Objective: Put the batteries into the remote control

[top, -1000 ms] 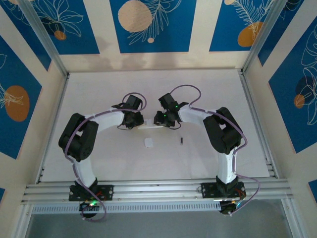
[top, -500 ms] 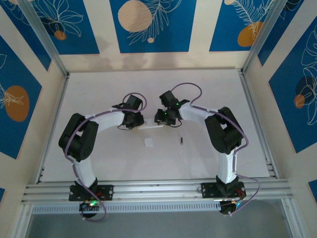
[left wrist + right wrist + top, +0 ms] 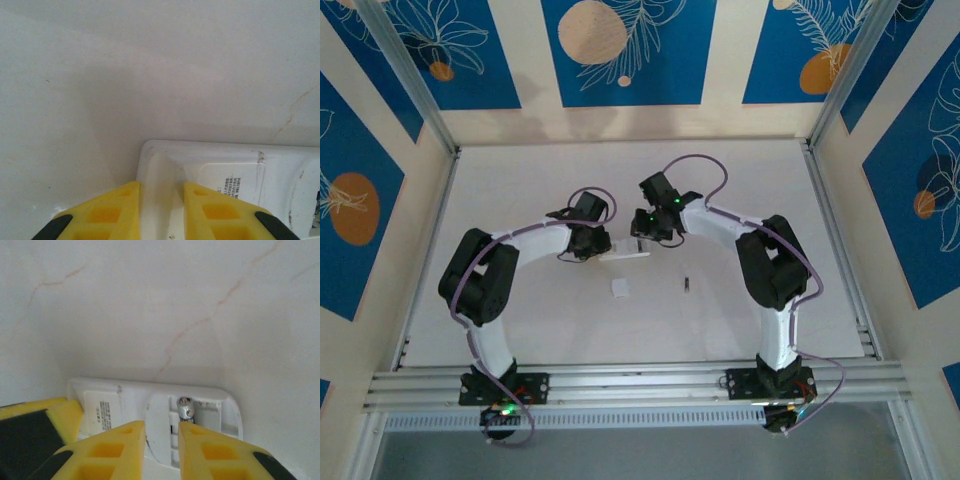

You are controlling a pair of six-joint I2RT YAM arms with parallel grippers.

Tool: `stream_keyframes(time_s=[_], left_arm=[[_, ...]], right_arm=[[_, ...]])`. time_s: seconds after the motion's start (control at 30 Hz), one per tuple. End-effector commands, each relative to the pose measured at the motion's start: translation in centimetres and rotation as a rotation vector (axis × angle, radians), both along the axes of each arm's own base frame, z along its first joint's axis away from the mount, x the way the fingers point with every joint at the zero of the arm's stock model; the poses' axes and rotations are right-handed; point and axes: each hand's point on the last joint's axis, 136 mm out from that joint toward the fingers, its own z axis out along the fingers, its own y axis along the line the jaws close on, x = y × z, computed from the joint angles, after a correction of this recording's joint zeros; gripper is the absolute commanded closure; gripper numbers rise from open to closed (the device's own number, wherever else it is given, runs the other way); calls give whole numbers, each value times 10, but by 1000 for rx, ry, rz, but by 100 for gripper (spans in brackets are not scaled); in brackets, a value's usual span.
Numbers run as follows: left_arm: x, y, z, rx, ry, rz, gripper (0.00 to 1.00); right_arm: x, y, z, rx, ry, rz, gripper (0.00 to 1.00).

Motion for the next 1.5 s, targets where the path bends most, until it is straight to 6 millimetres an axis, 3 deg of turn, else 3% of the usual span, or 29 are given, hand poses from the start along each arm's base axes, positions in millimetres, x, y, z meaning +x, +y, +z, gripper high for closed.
stream_keyframes(time_s=[0.0,0.13,1.0,1.47], left_arm=[[-30,-27,-15,-45,95,-89,76],[-30,-27,-16,-42,98,-90,77],[-30,-28,-17,-43,100,-95,76],[-30,-28,-17,-47,102,-91,76]], right_arm=[[6,-7,-8,-57,2,-3,78],[7,-9,-15,-80,10,-5,84],[-4,0,-35,-77,69,25,84],[-23,-10,-55,-139,102,36,87]])
